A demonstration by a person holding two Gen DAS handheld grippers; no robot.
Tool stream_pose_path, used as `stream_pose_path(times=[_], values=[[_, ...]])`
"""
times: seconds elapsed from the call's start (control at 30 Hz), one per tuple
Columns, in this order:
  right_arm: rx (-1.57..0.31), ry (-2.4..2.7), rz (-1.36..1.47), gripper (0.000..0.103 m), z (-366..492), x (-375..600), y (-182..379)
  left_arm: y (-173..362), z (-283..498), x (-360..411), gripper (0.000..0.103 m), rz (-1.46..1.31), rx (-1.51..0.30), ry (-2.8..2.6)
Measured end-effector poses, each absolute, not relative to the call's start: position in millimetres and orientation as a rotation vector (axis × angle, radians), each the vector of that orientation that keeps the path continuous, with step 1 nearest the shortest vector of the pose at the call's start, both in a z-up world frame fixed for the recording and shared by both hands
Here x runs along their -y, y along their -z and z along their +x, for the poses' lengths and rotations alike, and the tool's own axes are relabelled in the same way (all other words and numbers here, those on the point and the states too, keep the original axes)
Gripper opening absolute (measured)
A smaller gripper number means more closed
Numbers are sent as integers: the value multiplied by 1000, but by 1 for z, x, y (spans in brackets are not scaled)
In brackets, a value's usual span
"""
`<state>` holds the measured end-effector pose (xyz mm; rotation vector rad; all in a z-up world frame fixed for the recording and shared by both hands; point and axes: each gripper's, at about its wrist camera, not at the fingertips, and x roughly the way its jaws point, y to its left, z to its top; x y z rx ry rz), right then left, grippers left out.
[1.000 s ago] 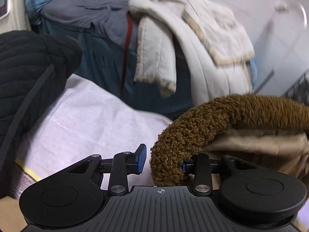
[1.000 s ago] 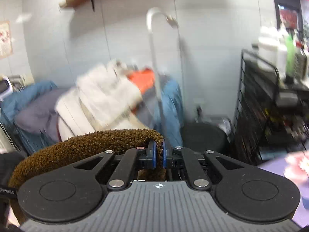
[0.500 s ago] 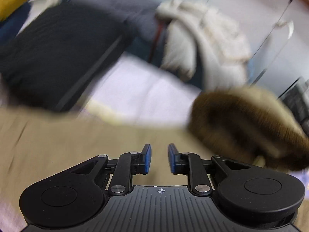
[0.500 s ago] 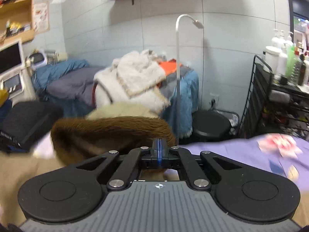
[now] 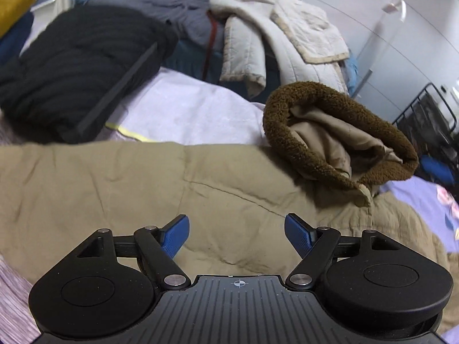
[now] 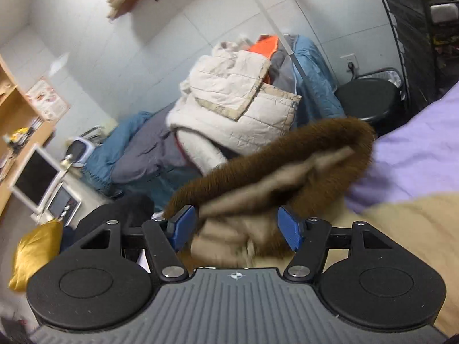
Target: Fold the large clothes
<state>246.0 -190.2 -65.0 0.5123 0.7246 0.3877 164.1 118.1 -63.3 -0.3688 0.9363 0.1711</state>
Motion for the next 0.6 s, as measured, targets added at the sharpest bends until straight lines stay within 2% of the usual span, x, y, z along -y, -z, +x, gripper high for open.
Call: stream_pose_path(times=[0.07, 0.13, 0.27, 0.37, 0.47, 0.53, 0.6], values=[[-716, -366, 328, 70, 281, 160, 59, 61, 156, -123, 103, -344, -946, -169], [-699, -371, 22, 69, 307, 126, 60, 62, 146, -129, 103, -327, -964, -174], [-717, -446, -545, 69, 328, 71, 87, 72, 120, -150, 103, -388, -1013, -188], [-684, -514, -773, 74, 335, 58, 112, 78, 109, -162, 103, -426, -1040, -223], [-691, -529, -896, 71, 350, 54, 131, 81, 103, -168, 103, -452, -1052, -242], [-730, -576, -872, 26, 354, 54, 134, 78, 101, -170, 103, -450, -1053, -238], [-722, -588, -860, 18, 351, 54, 129, 72, 101, -169, 103, -429, -1035, -239]])
